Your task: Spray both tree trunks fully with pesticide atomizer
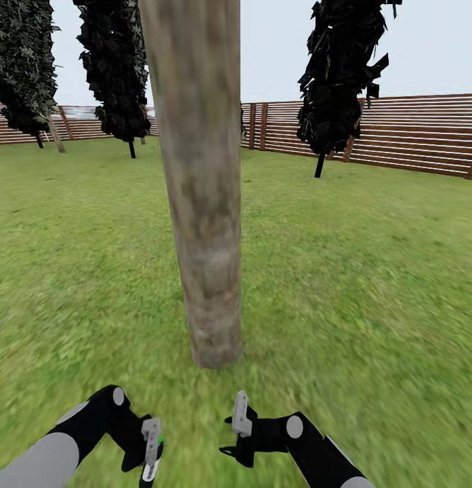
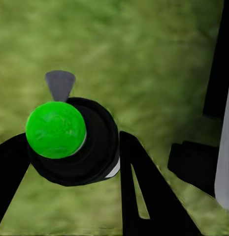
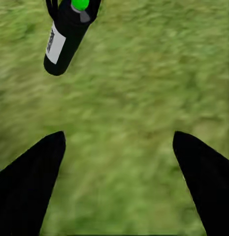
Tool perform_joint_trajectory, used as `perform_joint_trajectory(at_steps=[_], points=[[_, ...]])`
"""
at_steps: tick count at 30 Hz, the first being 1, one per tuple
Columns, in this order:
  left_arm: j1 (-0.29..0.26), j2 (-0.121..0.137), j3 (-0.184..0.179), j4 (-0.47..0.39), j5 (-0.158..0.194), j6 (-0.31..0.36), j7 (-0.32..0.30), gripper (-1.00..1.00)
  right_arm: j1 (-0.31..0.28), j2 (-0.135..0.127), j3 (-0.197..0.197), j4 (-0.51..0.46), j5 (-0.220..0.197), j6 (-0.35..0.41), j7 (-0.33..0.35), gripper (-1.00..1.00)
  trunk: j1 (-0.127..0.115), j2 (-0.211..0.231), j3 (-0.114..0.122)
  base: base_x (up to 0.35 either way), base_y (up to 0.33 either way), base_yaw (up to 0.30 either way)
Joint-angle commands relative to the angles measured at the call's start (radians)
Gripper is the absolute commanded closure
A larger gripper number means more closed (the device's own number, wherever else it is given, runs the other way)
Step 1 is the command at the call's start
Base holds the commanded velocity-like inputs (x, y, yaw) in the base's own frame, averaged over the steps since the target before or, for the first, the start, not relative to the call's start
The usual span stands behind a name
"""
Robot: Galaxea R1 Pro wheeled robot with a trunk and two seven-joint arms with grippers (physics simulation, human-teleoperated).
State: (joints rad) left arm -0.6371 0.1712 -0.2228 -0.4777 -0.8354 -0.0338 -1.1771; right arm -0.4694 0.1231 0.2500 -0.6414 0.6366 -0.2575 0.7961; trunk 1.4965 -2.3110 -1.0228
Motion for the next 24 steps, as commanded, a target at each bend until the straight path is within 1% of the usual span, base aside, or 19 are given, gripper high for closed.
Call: perform_joint_trajectory(at_steps=[1, 2, 3, 6, 8, 9, 10, 12, 13, 14, 15, 16, 17, 20, 21, 22, 24], points=[[0.001, 0.014, 0.002, 0.001, 0.002, 0.001, 0.002, 1.00, 0.000, -0.002, 0.000, 0.001, 0.000, 0.000, 0.000, -1.00, 0.000, 0.000, 0.000, 0.000, 0.000, 0.000], [0.002, 0.030, 0.003, 0.002, 0.002, 0.003, 0.004, 1.00, 0.000, -0.008, 0.000, 0.003, 0.000, 0.000, 0.000, -1.00, 0.000, 0.000, 0.000, 0.000, 0.000, 0.000], [0.002, 0.040, 0.005, 0.002, 0.002, 0.006, 0.007, 1.00, 0.000, -0.013, -0.001, 0.004, 0.000, 0.001, -0.001, -1.00, 0.000, 0.000, 0.000, 0.000, 0.000, 0.000], [0.002, 0.045, 0.008, -0.003, 0.003, 0.011, 0.011, 1.00, 0.000, -0.018, -0.004, 0.006, 0.000, 0.001, -0.007, -1.00, 0.000, 0.000, 0.000, 0.000, 0.000, 0.000], [0.001, 0.045, 0.015, -0.007, 0.006, 0.014, 0.027, 1.00, 0.000, -0.031, -0.008, 0.007, -0.001, 0.001, -0.022, -1.00, 0.000, 0.000, 0.000, 0.000, 0.000, 0.000], [0.001, 0.043, 0.024, -0.008, 0.008, 0.016, 0.049, 1.00, 0.000, -0.044, -0.008, 0.007, -0.002, 0.000, -0.039, -1.00, 0.000, 0.000, 0.000, 0.000, 0.000, 0.000], [0.001, 0.039, 0.048, -0.009, 0.011, 0.021, 0.103, 1.00, 0.000, -0.064, -0.009, 0.009, -0.004, 0.000, -0.079, -1.00, 0.000, 0.000, 0.000, 0.000, 0.000, 0.000], [0.001, 0.035, 0.097, -0.003, 0.013, 0.040, 0.206, 1.00, 0.002, -0.089, -0.018, 0.040, -0.007, 0.000, -0.177, -1.00, 0.000, 0.000, 0.000, 0.000, 0.000, 0.000], [0.002, 0.032, 0.146, 0.001, 0.018, 0.064, 0.304, 1.00, 0.003, -0.099, -0.055, 0.104, -0.009, -0.001, -0.300, -1.00, 0.000, 0.000, 0.000, 0.000, 0.000, 0.000], [0.002, 0.026, 0.186, 0.002, 0.036, 0.071, 0.361, 1.00, 0.003, -0.101, -0.097, 0.157, -0.010, -0.002, -0.386, -1.00, 0.000, 0.000, 0.000, 0.000, 0.000, 0.000], [0.005, 0.013, 0.248, 0.006, 0.081, 0.074, 0.434, 1.00, 0.003, -0.103, -0.161, 0.235, -0.010, -0.003, -0.507, -1.00, 0.000, 0.000, 0.000, 0.000, 0.000, 0.000], [0.005, 0.006, 0.288, 0.013, 0.117, 0.074, 0.474, 1.00, 0.003, -0.104, -0.219, 0.312, -0.012, -0.007, -0.610, -1.00, 0.000, 0.000, 0.000, 0.000, 0.000, 0.000], [0.004, -0.224, 0.416, 0.229, 0.381, 0.352, 1.089, 1.00, 0.037, -0.103, -0.580, 0.526, -0.013, -0.310, -1.186, -1.00, 0.000, 0.000, 0.000, 0.000, 0.000, 0.000], [0.005, -0.221, 0.417, 0.223, 0.382, 0.321, 1.085, 1.00, 0.037, -0.102, -0.580, 0.552, -0.012, -0.310, -1.185, -1.00, 0.000, 0.000, 0.000, 0.000, 0.000, 0.000], [0.005, -0.221, 0.418, 0.222, 0.383, 0.290, 1.084, 1.00, 0.037, -0.102, -0.580, 0.556, -0.012, -0.310, -1.186, -1.00, 0.000, 0.000, 0.000, 0.000, 0.000, 0.000], [0.005, -0.223, 0.420, 0.221, 0.383, 0.246, 1.084, 1.00, 0.037, -0.102, -0.580, 0.560, -0.012, -0.310, -1.186, -1.00, 0.000, 0.000, 0.000, 0.000, 0.000, 0.000], [0.005, -0.223, 0.421, 0.221, 0.383, 0.243, 1.084, 1.00, 0.037, -0.102, -0.580, 0.560, -0.012, -0.310, -1.186, -1.00, 0.000, 0.000, 0.000, 0.000, 0.000, 0.000]])
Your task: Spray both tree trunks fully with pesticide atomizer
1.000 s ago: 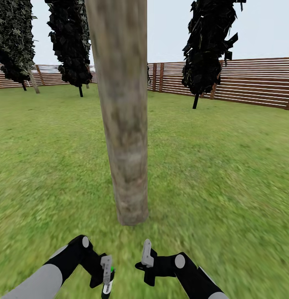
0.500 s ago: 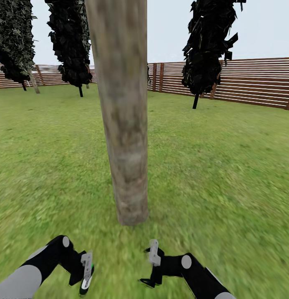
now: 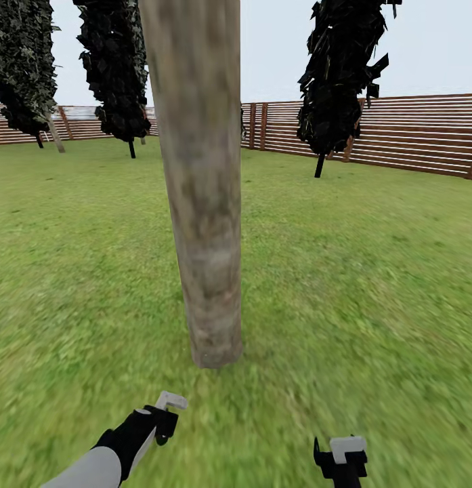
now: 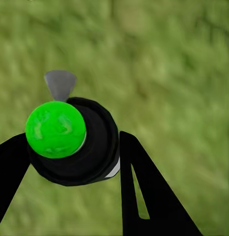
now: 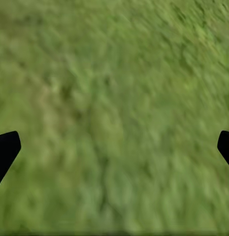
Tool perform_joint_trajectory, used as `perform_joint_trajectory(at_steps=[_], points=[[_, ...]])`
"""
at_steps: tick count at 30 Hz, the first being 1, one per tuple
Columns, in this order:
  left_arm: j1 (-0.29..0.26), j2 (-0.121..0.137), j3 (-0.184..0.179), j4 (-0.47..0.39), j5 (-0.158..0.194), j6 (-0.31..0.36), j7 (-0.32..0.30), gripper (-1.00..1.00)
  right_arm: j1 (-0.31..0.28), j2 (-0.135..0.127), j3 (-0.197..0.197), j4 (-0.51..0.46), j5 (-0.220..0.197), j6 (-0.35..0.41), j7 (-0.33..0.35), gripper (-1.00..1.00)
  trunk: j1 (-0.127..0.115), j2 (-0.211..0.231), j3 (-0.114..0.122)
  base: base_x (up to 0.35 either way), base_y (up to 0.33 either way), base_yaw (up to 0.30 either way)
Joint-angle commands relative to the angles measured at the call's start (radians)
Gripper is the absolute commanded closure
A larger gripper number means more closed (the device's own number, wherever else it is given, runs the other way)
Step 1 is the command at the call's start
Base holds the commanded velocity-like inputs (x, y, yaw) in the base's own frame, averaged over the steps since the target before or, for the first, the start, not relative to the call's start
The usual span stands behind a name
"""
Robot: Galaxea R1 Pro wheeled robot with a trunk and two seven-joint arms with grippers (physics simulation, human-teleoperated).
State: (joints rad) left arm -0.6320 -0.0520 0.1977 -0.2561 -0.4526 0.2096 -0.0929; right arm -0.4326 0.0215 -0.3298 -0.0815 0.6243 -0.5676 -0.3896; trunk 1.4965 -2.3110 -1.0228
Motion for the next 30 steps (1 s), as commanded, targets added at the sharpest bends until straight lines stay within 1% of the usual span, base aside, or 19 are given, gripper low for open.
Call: perform_joint_trajectory(at_steps=[1, 8, 10, 12, 13, 15, 17, 18, 20, 22, 23, 25, 27, 28, 30], points=[[0.000, 0.000, 0.000, 0.000, 0.000, -0.001, -0.001, 1.00, 0.000, 0.000, 0.000, 0.000, 0.000, 0.000, 0.000, -1.00, 0.000, 0.000, 0.000, 0.000, 0.000, 0.000], [0.000, -0.001, 0.001, 0.000, 0.000, 0.016, 0.004, 1.00, 0.000, -0.004, -0.004, -0.004, -0.003, 0.000, -0.003, -1.00, 0.000, 0.000, 0.001, 0.000, 0.000, -0.021], [-0.007, -0.004, 0.004, -0.001, 0.002, 0.027, 0.008, 1.00, 0.000, -0.005, -0.025, -0.005, -0.003, 0.000, -0.004, -1.00, 0.000, 0.000, 0.002, 0.000, 0.000, -0.188], [-0.021, -0.010, 0.006, -0.003, 0.004, 0.088, 0.011, 1.00, 0.000, -0.005, -0.067, -0.006, -0.003, 0.000, -0.004, -1.00, 0.000, 0.000, 0.003, 0.000, 0.000, -0.132], [-0.042, -0.022, 0.007, -0.006, 0.004, 0.124, 0.012, 1.00, 0.000, -0.005, -0.080, -0.006, -0.002, 0.000, -0.003, -1.00, 0.000, 0.000, 0.003, 0.000, 0.000, -0.038], [-0.059, -0.033, 0.008, -0.009, 0.005, 0.143, 0.012, 1.00, 0.000, -0.005, -0.086, -0.005, -0.002, 0.000, -0.003, -1.00, 0.000, 0.000, 0.003, 0.000, 0.000, -0.018], [-0.064, -0.033, 0.010, -0.010, 0.005, 0.148, 0.012, 1.00, 0.000, -0.006, -0.088, -0.006, -0.002, 0.000, -0.003, -1.00, 0.000, 0.000, 0.003, 0.000, 0.000, -0.006], [-0.065, -0.025, 0.010, -0.010, 0.003, 0.151, 0.012, 1.00, 0.000, -0.006, -0.088, -0.005, -0.002, 0.000, -0.003, -1.00, 0.000, 0.000, 0.003, 0.000, 0.000, -0.002], [-0.065, 0.001, 0.011, -0.010, 0.001, 0.152, 0.013, 1.00, 0.000, -0.006, -0.089, -0.005, -0.001, 0.000, -0.003, -1.00, 0.000, 0.000, 0.003, 0.000, 0.000, -0.001], [-0.058, 0.051, 0.015, -0.001, 0.005, 0.152, 0.003, 1.00, 0.000, -0.006, -0.089, -0.004, 0.000, 0.000, -0.003, -1.00, 0.000, 0.000, 0.003, 0.000, 0.000, 0.000], [-0.055, 0.054, 0.013, 0.004, 0.006, 0.152, 0.000, 1.00, 0.000, -0.006, -0.089, -0.004, -0.001, 0.000, -0.003, -1.00, 0.000, 0.000, 0.003, 0.000, 0.000, 0.000], [-0.053, 0.043, 0.010, 0.008, 0.005, 0.152, 0.001, 1.00, 0.000, -0.006, -0.089, -0.004, -0.001, 0.000, -0.002, -1.00, 0.000, 0.000, 0.003, 0.000, 0.000, 0.000], [-0.053, 0.018, 0.010, 0.008, 0.004, 0.152, 0.004, 1.00, 0.000, -0.006, -0.089, -0.004, -0.001, 0.000, -0.002, -1.00, 0.000, 0.000, 0.003, 0.000, 0.000, 0.000], [-0.053, -0.012, 0.008, 0.006, 0.004, 0.152, 0.005, 1.00, 0.000, -0.006, -0.089, -0.003, -0.001, 0.000, -0.002, -1.00, 0.000, 0.000, 0.003, 0.000, 0.000, 0.000], [-0.055, -0.028, 0.007, -0.001, 0.003, 0.152, 0.006, 1.00, 0.000, -0.006, -0.089, -0.003, 0.000, 0.000, -0.002, -1.00, 0.000, 0.000, 0.003, 0.000, 0.000, 0.000]])
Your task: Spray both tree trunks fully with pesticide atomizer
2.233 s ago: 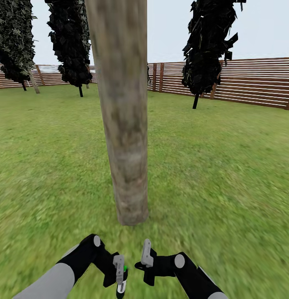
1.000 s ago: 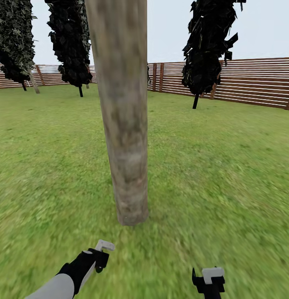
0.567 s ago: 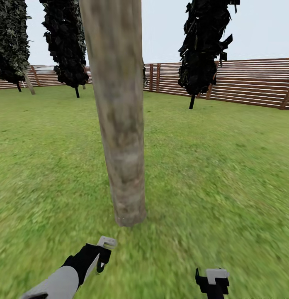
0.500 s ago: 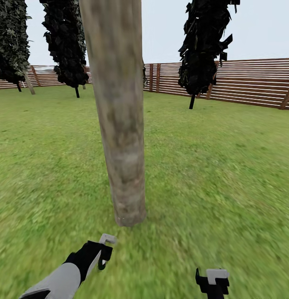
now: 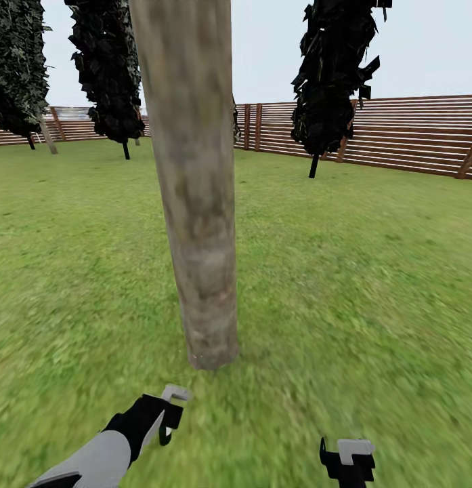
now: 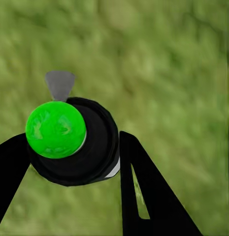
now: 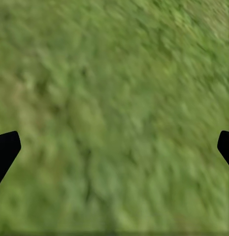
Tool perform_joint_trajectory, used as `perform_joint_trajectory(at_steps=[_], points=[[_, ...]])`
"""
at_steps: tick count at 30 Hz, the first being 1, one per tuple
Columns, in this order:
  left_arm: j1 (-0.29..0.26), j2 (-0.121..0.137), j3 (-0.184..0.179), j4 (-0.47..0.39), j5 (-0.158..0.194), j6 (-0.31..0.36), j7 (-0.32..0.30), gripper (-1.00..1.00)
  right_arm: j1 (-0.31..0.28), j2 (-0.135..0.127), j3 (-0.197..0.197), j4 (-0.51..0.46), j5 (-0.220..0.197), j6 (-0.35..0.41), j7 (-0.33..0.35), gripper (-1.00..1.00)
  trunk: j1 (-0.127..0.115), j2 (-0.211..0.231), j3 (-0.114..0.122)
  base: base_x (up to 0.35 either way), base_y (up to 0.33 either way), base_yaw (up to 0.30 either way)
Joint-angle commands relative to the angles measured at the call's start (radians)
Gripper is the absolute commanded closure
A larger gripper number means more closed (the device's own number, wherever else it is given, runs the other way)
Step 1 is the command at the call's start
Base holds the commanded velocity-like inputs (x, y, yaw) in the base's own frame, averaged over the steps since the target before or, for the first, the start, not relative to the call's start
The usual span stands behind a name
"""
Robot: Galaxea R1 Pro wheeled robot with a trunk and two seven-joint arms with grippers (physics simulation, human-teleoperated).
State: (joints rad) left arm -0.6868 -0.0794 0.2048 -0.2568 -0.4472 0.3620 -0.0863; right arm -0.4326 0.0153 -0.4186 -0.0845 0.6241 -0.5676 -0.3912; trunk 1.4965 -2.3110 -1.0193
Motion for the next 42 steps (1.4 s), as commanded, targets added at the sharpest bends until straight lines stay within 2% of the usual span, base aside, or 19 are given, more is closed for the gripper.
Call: perform_joint_trajectory(at_steps=[1, 6, 14, 16, 17, 18, 20, 22, 24, 27, 30, 33, 34, 35, 36, 38, 42], points=[[-0.001, -0.003, 0.001, -0.003, -0.002, 0.000, 0.000, 1.00, 0.000, 0.000, 0.000, 0.000, 0.000, 0.000, 0.000, -1.00, 0.000, 0.000, 0.000, 0.000, 0.000, 0.000], [-0.004, 0.004, 0.004, -0.036, -0.002, -0.003, 0.008, 1.00, 0.000, 0.000, -0.001, -0.002, 0.000, 0.000, 0.000, -1.00, 0.000, 0.000, 0.000, -0.169, 0.034, -0.001], [-0.012, -0.022, 0.003, -0.159, -0.001, -0.004, -0.002, 1.00, 0.000, -0.003, -0.002, -0.004, 0.000, 0.000, -0.003, -1.00, 0.000, 0.000, 0.002, -0.052, 0.009, -0.129], [-0.011, -0.013, 0.004, -0.169, -0.001, -0.003, -0.003, 1.00, 0.000, -0.003, -0.002, -0.004, 0.001, 0.000, -0.003, -1.00, 0.000, 0.000, 0.002, -0.001, 0.000, -0.009], [-0.011, 0.002, 0.005, -0.173, -0.001, -0.003, -0.004, 1.00, 0.000, -0.003, -0.002, -0.004, 0.001, 0.000, -0.003, -1.00, 0.000, 0.000, 0.002, 0.000, 0.000, -0.004], [-0.011, 0.034, 0.006, -0.175, 0.001, -0.003, -0.004, 1.00, 0.000, -0.003, -0.002, -0.003, 0.001, 0.000, -0.003, -1.00, 0.000, 0.000, 0.002, 0.000, 0.000, -0.001], [-0.008, 0.046, 0.009, -0.174, 0.009, -0.005, -0.005, 1.00, 0.000, -0.003, -0.002, -0.003, 0.001, 0.000, -0.003, -1.00, 0.000, 0.000, 0.002, 0.000, 0.000, 0.000], [-0.007, 0.032, 0.007, -0.174, 0.013, -0.007, -0.006, 1.00, 0.000, -0.003, -0.001, -0.003, 0.002, 0.000, -0.002, -1.00, 0.000, 0.000, 0.002, 0.000, 0.000, 0.000], [-0.013, -0.021, 0.002, -0.178, 0.016, -0.009, -0.006, 1.00, 0.000, -0.003, -0.001, -0.003, 0.002, 0.000, -0.002, -1.00, 0.000, 0.000, 0.002, -0.177, 0.000, 0.000], [-0.032, -0.043, 0.000, -0.185, 0.016, -0.008, -0.006, 1.00, 0.000, -0.003, -0.001, -0.003, 0.002, 0.000, -0.003, -1.00, 0.000, 0.000, 0.002, -0.234, 0.000, 0.000], [-0.046, -0.033, 0.002, -0.213, 0.016, -0.003, -0.007, 1.00, 0.000, -0.003, -0.001, -0.003, 0.002, 0.000, -0.003, -1.00, 0.000, 0.000, 0.002, -0.043, 0.000, 0.000], [-0.074, 0.008, 0.004, -0.238, 0.018, 0.001, -0.007, 1.00, 0.000, -0.004, -0.002, -0.003, 0.002, 0.000, -0.002, -1.00, 0.000, 0.000, 0.002, -0.008, 0.000, 0.000], [-0.083, 0.002, 0.002, -0.240, 0.018, 0.002, -0.006, 1.00, 0.000, -0.003, -0.002, -0.003, 0.002, 0.000, -0.002, -1.00, 0.000, 0.000, 0.002, 0.000, 0.000, 0.000], [-0.093, -0.021, 0.000, -0.240, 0.017, 0.003, -0.006, 1.00, 0.000, -0.003, -0.001, -0.003, 0.002, 0.000, -0.002, -1.00, 0.000, 0.000, 0.002, 0.000, 0.000, 0.000], [-0.098, -0.033, -0.001, -0.240, 0.017, 0.003, -0.006, 1.00, 0.000, -0.003, -0.001, -0.003, 0.002, 0.000, -0.002, -1.00, 0.000, 0.000, 0.002, 0.000, 0.000, 0.000], [-0.118, -0.051, -0.002, -0.240, 0.017, 0.004, -0.006, 1.00, 0.000, -0.003, -0.002, -0.004, 0.002, 0.000, -0.002, -1.00, 0.000, 0.000, 0.002, 0.000, 0.000, 0.000], [-0.118, -0.043, -0.005, -0.242, 0.010, 0.005, -0.006, 1.00, 0.000, -0.003, -0.001, -0.003, 0.002, 0.000, -0.002, -1.00, 0.000, 0.000, 0.002, 0.000, 0.000, 0.000]])
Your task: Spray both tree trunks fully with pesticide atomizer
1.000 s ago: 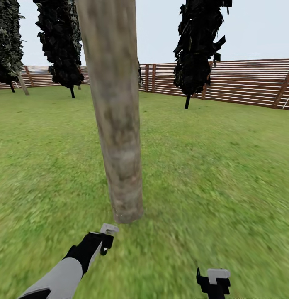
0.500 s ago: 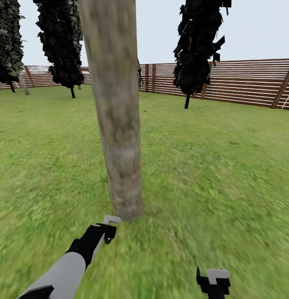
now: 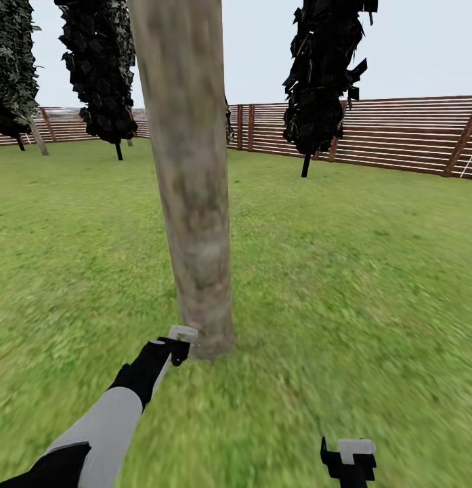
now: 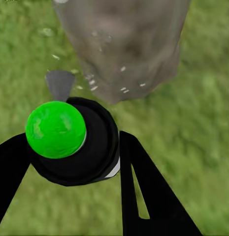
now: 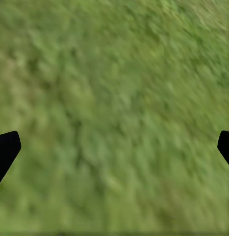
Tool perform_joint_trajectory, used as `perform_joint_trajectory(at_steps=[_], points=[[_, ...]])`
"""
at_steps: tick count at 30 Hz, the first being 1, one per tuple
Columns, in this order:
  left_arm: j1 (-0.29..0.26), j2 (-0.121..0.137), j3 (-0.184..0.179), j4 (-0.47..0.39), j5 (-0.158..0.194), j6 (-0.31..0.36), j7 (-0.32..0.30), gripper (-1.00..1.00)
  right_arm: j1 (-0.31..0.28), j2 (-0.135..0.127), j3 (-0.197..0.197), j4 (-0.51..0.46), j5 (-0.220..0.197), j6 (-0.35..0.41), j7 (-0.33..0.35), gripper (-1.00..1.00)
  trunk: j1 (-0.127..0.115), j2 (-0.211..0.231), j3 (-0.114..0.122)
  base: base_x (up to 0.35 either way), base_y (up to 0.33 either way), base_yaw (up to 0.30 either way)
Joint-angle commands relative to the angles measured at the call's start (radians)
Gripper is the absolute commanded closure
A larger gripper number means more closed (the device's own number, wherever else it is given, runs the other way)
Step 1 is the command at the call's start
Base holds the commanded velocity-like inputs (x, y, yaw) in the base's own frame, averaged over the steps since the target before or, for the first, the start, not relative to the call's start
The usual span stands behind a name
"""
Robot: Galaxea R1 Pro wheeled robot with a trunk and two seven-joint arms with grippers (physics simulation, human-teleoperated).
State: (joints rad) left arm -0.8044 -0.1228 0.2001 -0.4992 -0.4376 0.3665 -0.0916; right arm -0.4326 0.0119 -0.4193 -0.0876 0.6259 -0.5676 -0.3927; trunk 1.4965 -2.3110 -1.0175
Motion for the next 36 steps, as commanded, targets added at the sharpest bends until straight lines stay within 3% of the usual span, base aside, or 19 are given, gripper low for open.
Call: perform_joint_trajectory(at_steps=[1, 3, 5, 7, 9, 11, 14, 16, 17, 20, 21, 26, 36], points=[[-0.004, 0.021, 0.006, -0.001, 0.003, 0.006, -0.001, 1.00, 0.000, 0.000, 0.000, 0.000, 0.000, 0.000, 0.000, -1.00, 0.000, 0.000, 0.000, 0.000, 0.000, 0.000], [-0.004, 0.069, 0.008, 0.000, 0.006, 0.020, -0.010, 1.00, 0.000, 0.000, 0.000, 0.000, 0.000, 0.000, 0.000, -1.00, 0.000, 0.000, 0.000, 0.000, 0.000, 0.000], [-0.005, 0.070, 0.004, 0.000, 0.006, 0.024, -0.022, 1.00, 0.000, 0.000, 0.001, 0.000, 0.000, 0.000, 0.000, -1.00, 0.000, 0.000, 0.000, 0.000, 0.000, 0.000], [-0.010, 0.012, -0.003, -0.001, 0.003, 0.027, -0.031, 1.00, 0.000, 0.000, 0.001, 0.000, 0.000, 0.000, 0.000, -1.00, 0.000, 0.000, 0.000, 0.000, 0.000, 0.000], [-0.012, -0.010, -0.009, -0.002, 0.002, 0.027, -0.032, 1.00, 0.000, 0.000, 0.001, 0.000, 0.001, 0.000, 0.000, -1.00, 0.000, 0.000, 0.000, 0.000, 0.000, 0.000], [-0.015, -0.013, -0.017, -0.001, 0.003, 0.028, -0.037, 1.00, 0.000, 0.000, 0.001, 0.000, 0.001, 0.000, 0.000, -1.00, 0.000, 0.000, 0.000, 0.000, 0.000, 0.000], [-0.015, 0.007, -0.021, -0.001, -0.009, 0.029, -0.116, 1.00, 0.000, 0.000, 0.001, 0.000, 0.001, 0.000, 0.001, -1.00, 0.000, 0.000, 0.000, 0.000, 0.000, 0.000], [-0.016, 0.061, -0.023, -0.013, -0.088, 0.057, -0.242, 1.00, 0.000, 0.000, 0.001, 0.000, 0.001, 0.000, 0.001, -1.00, 0.000, 0.000, 0.000, 0.000, 0.000, 0.000], [-0.011, 0.063, -0.024, -0.036, -0.109, 0.061, -0.253, 1.00, 0.000, 0.000, 0.001, 0.000, 0.001, 0.000, 0.001, -1.00, 0.000, 0.000, 0.000, 0.000, 0.000, 0.000], [-0.004, 0.056, -0.023, -0.153, -0.127, 0.088, -0.262, 1.00, 0.000, 0.000, 0.002, 0.000, 0.001, 0.000, 0.001, -1.00, 0.000, 0.000, 0.000, 0.000, 0.000, 0.122], [-0.005, 0.045, -0.022, -0.211, -0.126, 0.154, -0.263, 1.00, 0.000, 0.000, 0.002, 0.000, 0.001, 0.000, 0.000, -1.00, 0.000, 0.000, 0.000, 0.000, 0.000, 0.256], [-0.003, 0.042, -0.025, -0.299, -0.130, 0.209, -0.264, 1.00, 0.000, 0.000, 0.001, 0.000, 0.001, 0.000, 0.000, -1.00, 0.000, 0.000, 0.000, 0.000, 0.000, 0.112], [-0.001, 0.037, -0.022, -0.312, -0.124, 0.213, -0.264, 1.00, 0.000, 0.000, 0.001, 0.000, 0.001, 0.000, 0.000, -1.00, 0.000, 0.000, 0.000, 0.000, -0.156, 0.002]])
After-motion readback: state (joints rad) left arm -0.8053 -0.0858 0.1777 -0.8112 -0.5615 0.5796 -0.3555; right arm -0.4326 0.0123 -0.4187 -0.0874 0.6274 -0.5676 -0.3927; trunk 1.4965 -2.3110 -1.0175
